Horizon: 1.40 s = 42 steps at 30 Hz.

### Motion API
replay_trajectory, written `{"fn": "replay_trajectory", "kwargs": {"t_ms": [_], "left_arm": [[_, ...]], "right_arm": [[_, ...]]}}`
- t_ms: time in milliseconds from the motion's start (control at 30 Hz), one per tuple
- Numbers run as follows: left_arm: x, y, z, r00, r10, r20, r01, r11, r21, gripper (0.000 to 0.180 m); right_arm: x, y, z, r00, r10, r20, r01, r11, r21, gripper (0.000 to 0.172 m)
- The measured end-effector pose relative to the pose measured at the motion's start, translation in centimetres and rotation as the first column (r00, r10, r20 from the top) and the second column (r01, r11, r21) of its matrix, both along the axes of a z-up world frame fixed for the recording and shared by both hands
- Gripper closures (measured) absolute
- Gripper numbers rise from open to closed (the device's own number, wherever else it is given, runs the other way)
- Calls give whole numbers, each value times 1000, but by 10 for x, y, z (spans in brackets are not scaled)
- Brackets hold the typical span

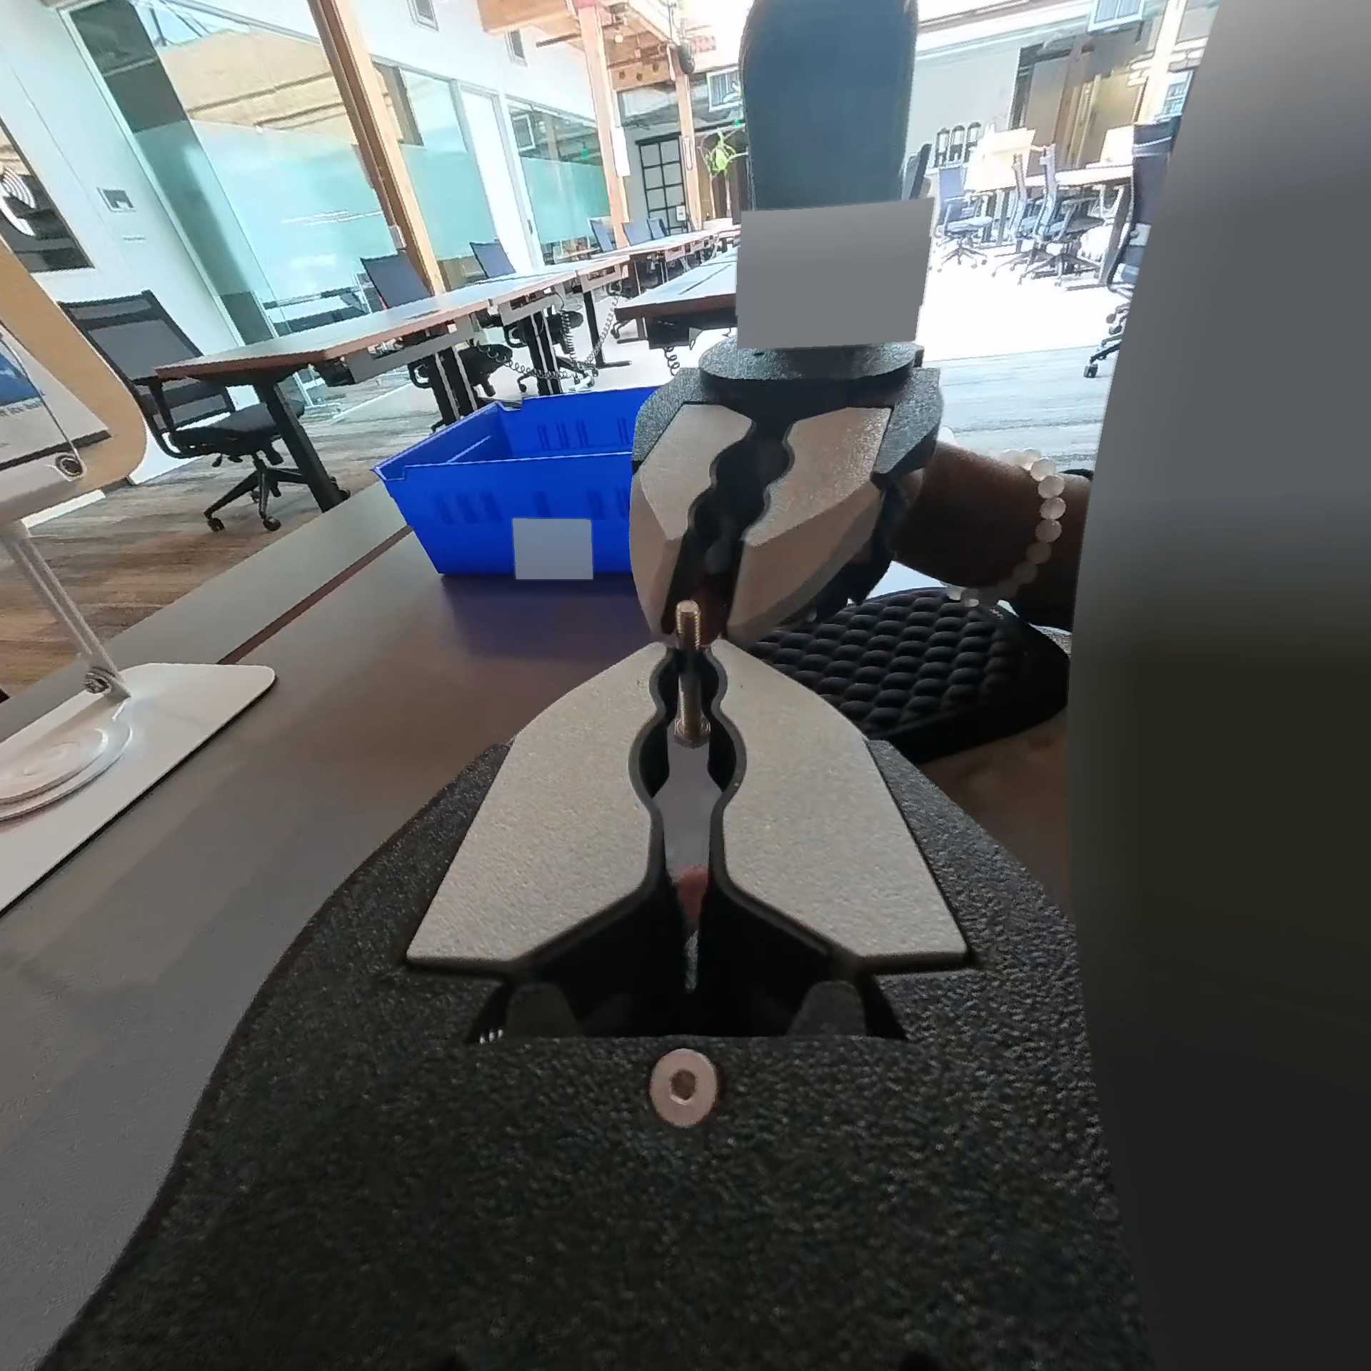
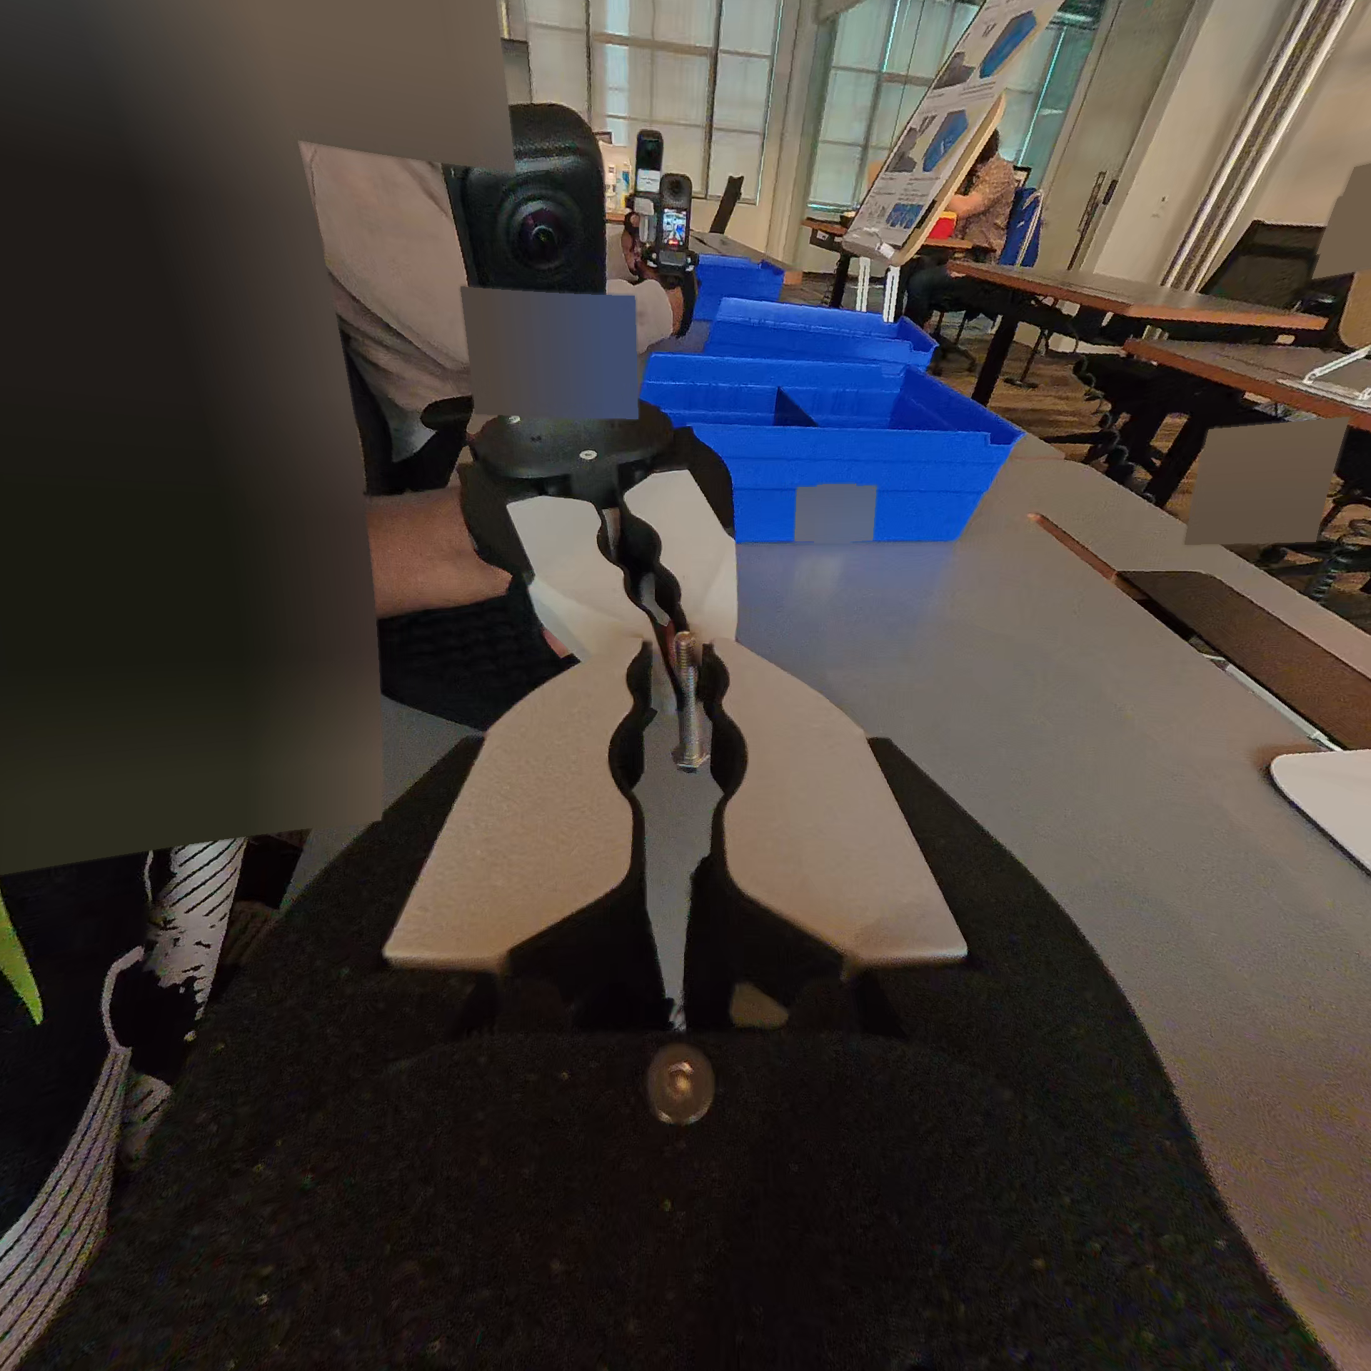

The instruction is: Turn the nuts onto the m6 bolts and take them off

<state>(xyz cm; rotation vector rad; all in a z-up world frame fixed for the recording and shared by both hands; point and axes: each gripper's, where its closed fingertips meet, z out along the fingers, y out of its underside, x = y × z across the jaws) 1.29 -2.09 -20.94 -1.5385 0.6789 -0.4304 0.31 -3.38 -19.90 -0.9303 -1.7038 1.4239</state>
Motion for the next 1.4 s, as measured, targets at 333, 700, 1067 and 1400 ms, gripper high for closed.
{"fn": "replay_trajectory", "kwargs": {"t_ms": [333,700,1067,1400], "left_arm": [[3,-2,-2,1000,-17,-17,17,1000,-1,175],[2,2,-7,1000,-3,-5,3,1000,29,141],[5,4,-12,998,-25,58,24,1000,12,155],[2,4,-11,996,-24,80,23,1000,8,165]], "right_arm": [[-1,-2,0,1000,18,1,-18,1000,-5,167],[-5,6,25,999,13,-52,-18,995,-95,168],[-15,-8,30,996,72,-54,-79,987,-137,167],[-13,-10,26,995,85,-45,-90,989,-121,167]]}}
